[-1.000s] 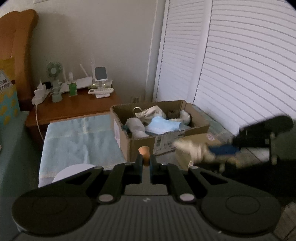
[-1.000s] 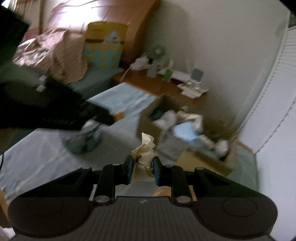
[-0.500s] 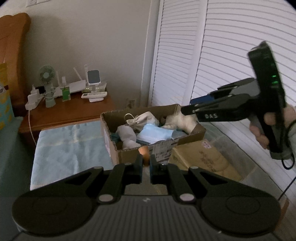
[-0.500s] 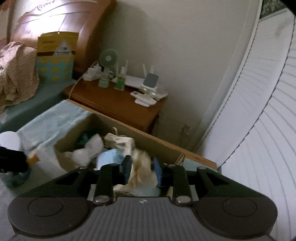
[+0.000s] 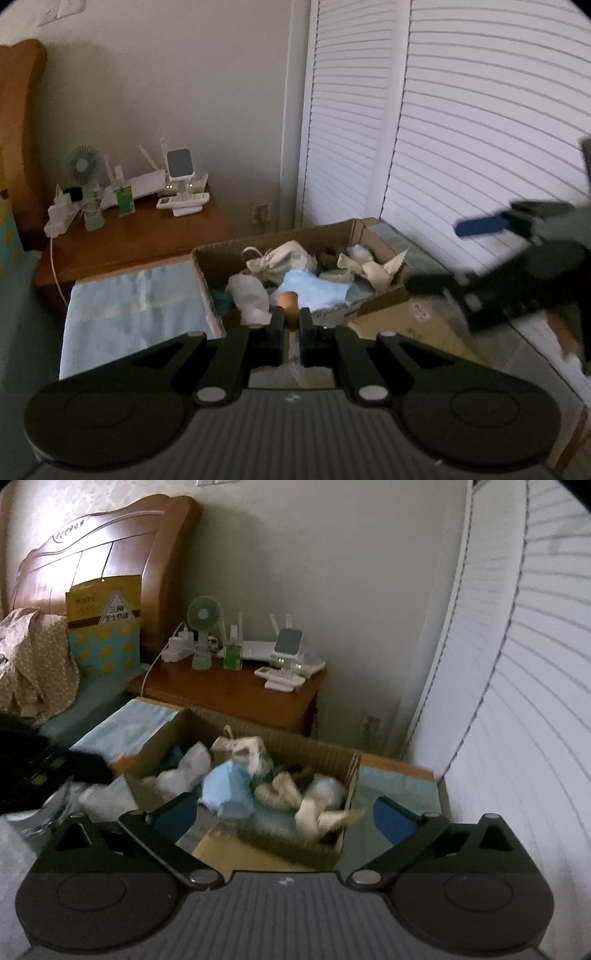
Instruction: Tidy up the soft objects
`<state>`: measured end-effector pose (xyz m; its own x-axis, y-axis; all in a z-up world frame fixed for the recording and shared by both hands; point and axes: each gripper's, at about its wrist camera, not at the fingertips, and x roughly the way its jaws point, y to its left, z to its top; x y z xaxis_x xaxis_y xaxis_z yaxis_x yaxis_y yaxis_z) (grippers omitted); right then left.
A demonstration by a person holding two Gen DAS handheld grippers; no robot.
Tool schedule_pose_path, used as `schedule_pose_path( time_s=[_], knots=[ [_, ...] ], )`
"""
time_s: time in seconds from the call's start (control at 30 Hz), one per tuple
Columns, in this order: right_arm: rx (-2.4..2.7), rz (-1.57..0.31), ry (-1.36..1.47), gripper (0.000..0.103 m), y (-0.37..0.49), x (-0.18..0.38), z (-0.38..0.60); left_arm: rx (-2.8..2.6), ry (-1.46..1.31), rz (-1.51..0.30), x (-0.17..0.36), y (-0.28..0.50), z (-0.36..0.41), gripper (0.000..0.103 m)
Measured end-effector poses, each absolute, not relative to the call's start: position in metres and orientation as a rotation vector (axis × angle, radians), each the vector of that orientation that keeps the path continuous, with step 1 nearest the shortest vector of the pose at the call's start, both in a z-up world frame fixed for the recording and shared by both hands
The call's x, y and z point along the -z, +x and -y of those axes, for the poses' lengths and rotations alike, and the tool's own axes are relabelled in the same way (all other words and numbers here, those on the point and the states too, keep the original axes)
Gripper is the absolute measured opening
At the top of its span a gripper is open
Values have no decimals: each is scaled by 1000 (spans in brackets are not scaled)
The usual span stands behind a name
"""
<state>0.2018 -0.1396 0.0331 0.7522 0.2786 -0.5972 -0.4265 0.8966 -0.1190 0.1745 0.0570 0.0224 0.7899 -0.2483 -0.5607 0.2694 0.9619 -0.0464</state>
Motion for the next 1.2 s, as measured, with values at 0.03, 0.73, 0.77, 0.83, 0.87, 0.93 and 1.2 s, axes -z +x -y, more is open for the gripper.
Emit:
schedule_pose_path(
  time_s=[0.03,0.73,0.77,0.83,0.87,0.93,1.2],
  knots=[
    [-386,-613,-251,103,197,-32,140,276,45,-594,-23,178,-55,5],
    [-302,-631,-149,103,147,-39,153,183,93,-521,-42,200,-37,102],
    [-286,-638,-146,103,146,-40,153,182,88,-533,-43,193,-37,102],
    [-253,-655,-138,103,143,-43,154,158,75,-559,-43,181,-38,102],
    [-235,-664,-131,103,141,-44,155,144,71,-573,-43,173,-38,102],
    [-209,-683,-106,103,137,-47,157,131,63,-612,-44,158,-37,102],
    [-123,-726,-54,103,121,-59,154,67,32,-686,-55,116,-33,102]
  ],
)
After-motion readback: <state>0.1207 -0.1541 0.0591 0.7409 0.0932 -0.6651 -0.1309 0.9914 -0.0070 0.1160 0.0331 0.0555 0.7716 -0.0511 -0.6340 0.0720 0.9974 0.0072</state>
